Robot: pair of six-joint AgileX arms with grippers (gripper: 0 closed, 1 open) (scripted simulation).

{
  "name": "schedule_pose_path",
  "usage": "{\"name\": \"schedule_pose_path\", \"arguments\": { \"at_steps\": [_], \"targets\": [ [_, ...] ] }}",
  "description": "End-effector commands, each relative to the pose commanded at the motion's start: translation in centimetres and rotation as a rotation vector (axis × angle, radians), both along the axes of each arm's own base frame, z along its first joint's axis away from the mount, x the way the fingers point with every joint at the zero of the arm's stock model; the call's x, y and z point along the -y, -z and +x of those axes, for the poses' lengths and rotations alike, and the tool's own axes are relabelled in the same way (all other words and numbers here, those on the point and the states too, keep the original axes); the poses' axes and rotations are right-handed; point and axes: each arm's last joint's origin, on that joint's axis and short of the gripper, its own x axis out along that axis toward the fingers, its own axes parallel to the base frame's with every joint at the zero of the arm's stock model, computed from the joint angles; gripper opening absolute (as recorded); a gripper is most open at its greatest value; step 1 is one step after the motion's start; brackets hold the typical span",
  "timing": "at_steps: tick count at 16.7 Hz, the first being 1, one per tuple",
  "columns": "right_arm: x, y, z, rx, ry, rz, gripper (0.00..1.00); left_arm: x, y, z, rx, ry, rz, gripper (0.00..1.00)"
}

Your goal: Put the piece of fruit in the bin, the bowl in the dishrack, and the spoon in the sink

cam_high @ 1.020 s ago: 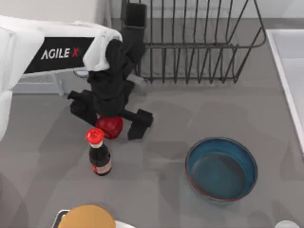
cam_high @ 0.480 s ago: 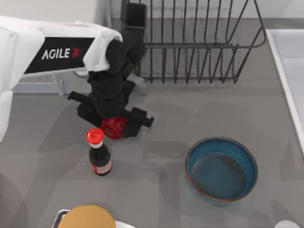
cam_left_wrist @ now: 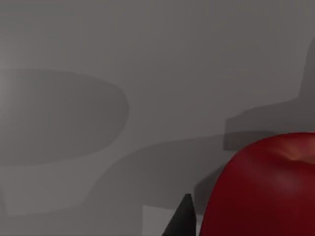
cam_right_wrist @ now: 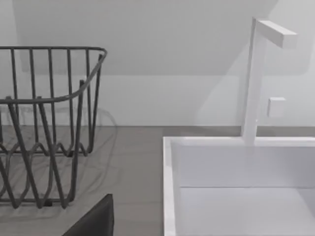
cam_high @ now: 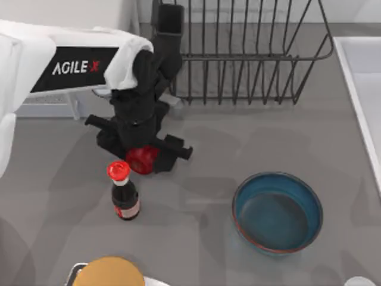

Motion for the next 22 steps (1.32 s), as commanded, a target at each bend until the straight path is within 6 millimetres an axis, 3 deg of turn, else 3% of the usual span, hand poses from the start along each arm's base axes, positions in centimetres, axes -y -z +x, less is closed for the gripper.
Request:
{"name": "schedule_pose_path", "arguments": {
  "at_steps": [3,11,18,22],
  "targets": [
    [0.0,0.0,0.0,0.000,0.000,0.000,1.00,0.4,-1.2,0.1,0.004,0.012,-0.001,0.00],
    [0.0,0.0,0.0,0.000,0.000,0.000,1.00,0.0,-9.8,0.0,-0.002,0.000,0.001,0.00],
    [0.0,0.0,0.0,0.000,0.000,0.000,1.00,0.1,-10.2,-0.2,0.006,-0.023,-0.007,0.00],
    [0.0,0.0,0.0,0.000,0.000,0.000,1.00,-0.6,-11.8,-1.3,0.038,-0.207,-0.050,0.00]
  ]
}}
